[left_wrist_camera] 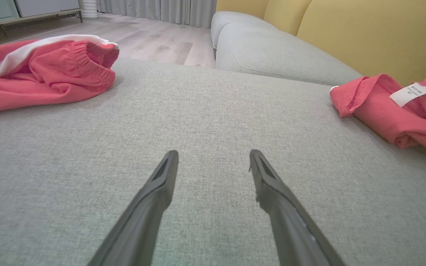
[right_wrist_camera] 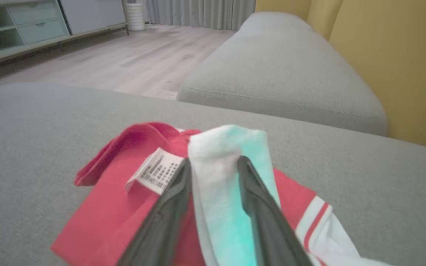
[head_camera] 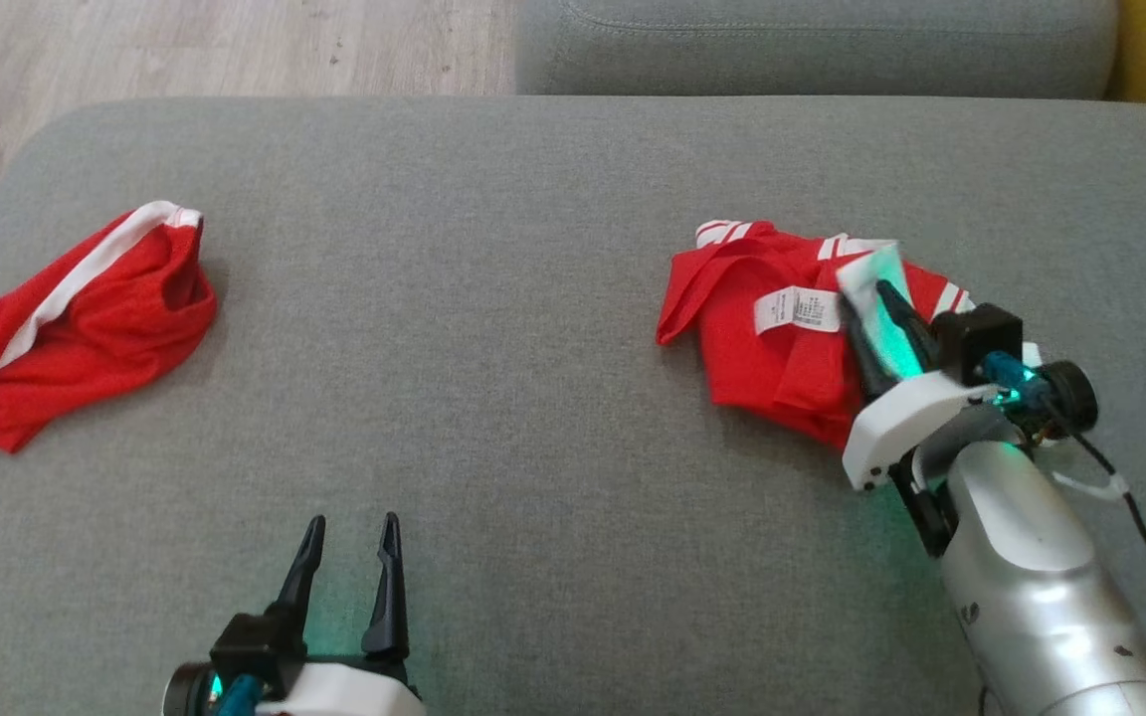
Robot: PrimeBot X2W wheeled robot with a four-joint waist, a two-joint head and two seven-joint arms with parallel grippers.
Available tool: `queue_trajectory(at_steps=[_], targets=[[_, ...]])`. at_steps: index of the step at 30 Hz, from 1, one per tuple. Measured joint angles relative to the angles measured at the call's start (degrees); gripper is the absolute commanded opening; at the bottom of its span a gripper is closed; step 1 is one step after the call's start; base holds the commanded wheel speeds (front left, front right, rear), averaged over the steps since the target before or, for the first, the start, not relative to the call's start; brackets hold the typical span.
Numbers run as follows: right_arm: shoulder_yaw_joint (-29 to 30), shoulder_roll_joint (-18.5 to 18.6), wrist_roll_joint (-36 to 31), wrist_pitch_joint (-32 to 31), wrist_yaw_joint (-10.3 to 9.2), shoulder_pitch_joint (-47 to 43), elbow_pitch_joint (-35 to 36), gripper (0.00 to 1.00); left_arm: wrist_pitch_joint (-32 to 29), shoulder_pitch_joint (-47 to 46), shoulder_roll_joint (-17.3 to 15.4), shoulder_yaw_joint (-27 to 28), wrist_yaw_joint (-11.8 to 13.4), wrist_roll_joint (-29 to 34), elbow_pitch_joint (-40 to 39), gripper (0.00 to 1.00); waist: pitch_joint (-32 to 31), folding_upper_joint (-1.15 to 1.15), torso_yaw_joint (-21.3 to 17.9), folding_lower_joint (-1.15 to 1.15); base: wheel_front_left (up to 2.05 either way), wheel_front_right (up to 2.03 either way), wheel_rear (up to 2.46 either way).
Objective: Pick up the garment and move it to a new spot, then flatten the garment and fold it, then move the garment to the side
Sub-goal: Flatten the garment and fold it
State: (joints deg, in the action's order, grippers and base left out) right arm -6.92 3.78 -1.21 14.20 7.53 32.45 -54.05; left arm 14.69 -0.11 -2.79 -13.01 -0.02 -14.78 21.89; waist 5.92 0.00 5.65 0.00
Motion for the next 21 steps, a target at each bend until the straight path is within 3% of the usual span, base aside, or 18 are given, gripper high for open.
queue_trajectory(at_steps=[1, 7, 11, 17, 21], targets=[[0.13, 0.0, 0.26, 0.01, 0.0, 0.01, 0.77, 0.0, 0.0, 0.0, 0.0, 0.0, 0.0, 0.0, 0.01, 1.0, -0.06, 0.0, 0.05, 0.0, 0.0, 0.0, 0.0], [1.97, -0.01, 1.68, 0.01, 0.0, -0.03, 4.6, 0.0, 0.0, 0.0, 0.0, -0.03, 0.0, 0.0, 0.19, 1.0, -0.62, 0.0, 0.57, 0.0, 0.0, 0.0, 0.0], [-2.12, 0.02, 4.78, 0.02, 0.0, 0.61, 11.01, 0.0, 0.0, 0.02, 0.0, -0.02, 0.0, 0.0, 0.31, 1.0, -1.41, 0.0, 1.02, 0.0, 0.0, 0.0, 0.0], [-15.25, 0.09, 16.95, 0.12, 0.0, 10.81, 23.16, 0.0, 0.0, 0.17, 0.0, -0.11, -0.32, 0.09, 1.14, 1.0, -3.13, 0.0, 2.5, 0.0, 0.0, 0.0, 0.0], [-16.08, 0.05, 26.19, 0.2, 0.0, 20.95, 28.5, 0.0, -0.01, 0.69, -0.01, -0.02, -1.03, 1.38, 1.96, 1.0, -4.14, 0.0, 4.78, -0.01, 0.0, 0.0, 0.0]])
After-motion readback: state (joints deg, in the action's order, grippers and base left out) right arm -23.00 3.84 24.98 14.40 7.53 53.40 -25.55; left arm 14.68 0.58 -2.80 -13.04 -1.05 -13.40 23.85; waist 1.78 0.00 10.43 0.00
